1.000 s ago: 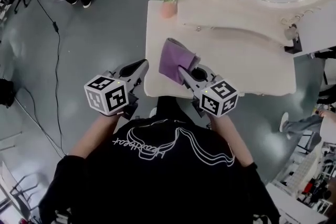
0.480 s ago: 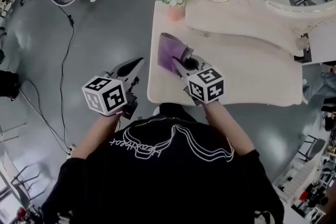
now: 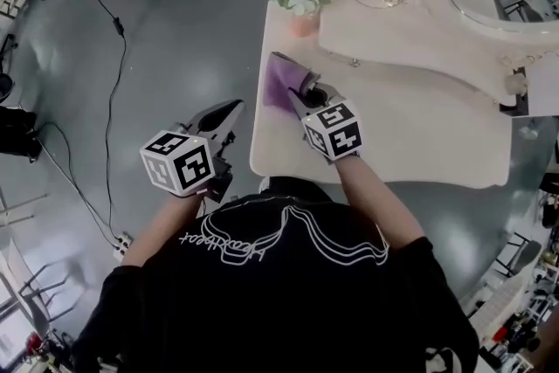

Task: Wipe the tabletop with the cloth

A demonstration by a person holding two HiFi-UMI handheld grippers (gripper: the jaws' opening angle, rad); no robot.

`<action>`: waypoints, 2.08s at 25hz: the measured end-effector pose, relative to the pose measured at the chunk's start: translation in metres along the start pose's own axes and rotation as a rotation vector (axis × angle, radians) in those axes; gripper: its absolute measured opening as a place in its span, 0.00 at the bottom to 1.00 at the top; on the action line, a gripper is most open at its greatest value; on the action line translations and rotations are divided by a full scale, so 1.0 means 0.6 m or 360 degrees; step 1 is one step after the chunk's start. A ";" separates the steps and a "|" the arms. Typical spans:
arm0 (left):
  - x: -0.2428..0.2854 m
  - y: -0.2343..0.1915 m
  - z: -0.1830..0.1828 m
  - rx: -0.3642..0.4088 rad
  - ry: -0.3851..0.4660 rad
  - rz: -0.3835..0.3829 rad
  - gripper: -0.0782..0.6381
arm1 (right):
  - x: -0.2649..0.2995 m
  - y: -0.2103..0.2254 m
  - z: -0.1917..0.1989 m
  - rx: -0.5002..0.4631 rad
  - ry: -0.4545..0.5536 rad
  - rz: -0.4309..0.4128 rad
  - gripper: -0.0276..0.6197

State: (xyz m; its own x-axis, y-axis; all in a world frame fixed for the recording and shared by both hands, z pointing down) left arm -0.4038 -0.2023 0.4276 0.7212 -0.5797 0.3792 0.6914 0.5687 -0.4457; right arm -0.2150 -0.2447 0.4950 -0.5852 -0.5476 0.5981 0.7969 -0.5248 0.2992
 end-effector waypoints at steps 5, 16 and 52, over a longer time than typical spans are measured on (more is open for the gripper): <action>0.004 -0.004 -0.002 -0.0018 0.0007 -0.0007 0.12 | 0.018 0.008 0.007 -0.0099 -0.0070 0.0055 0.12; -0.001 -0.005 0.015 -0.0050 -0.0012 0.0002 0.12 | 0.031 0.008 0.015 -0.0218 -0.0121 0.0134 0.12; 0.051 0.063 0.017 -0.0029 -0.0035 0.0240 0.12 | -0.081 0.102 0.070 -0.0071 -0.0101 0.0434 0.12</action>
State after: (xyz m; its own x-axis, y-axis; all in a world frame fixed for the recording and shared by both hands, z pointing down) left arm -0.3551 -0.1931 0.4306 0.8177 -0.4754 0.3246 0.5744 0.6375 -0.5135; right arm -0.1314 -0.2226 0.5153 -0.3381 -0.6314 0.6979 0.9155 -0.3925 0.0884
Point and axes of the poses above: the fingertips, and each gripper's own axes: x forward along the fingers, y to its right, z out of its underside, the point moved 7 cm from there along -x, backward along the fingers, and after that the axes turned 11 degrees about x, right-handed, at the moved point
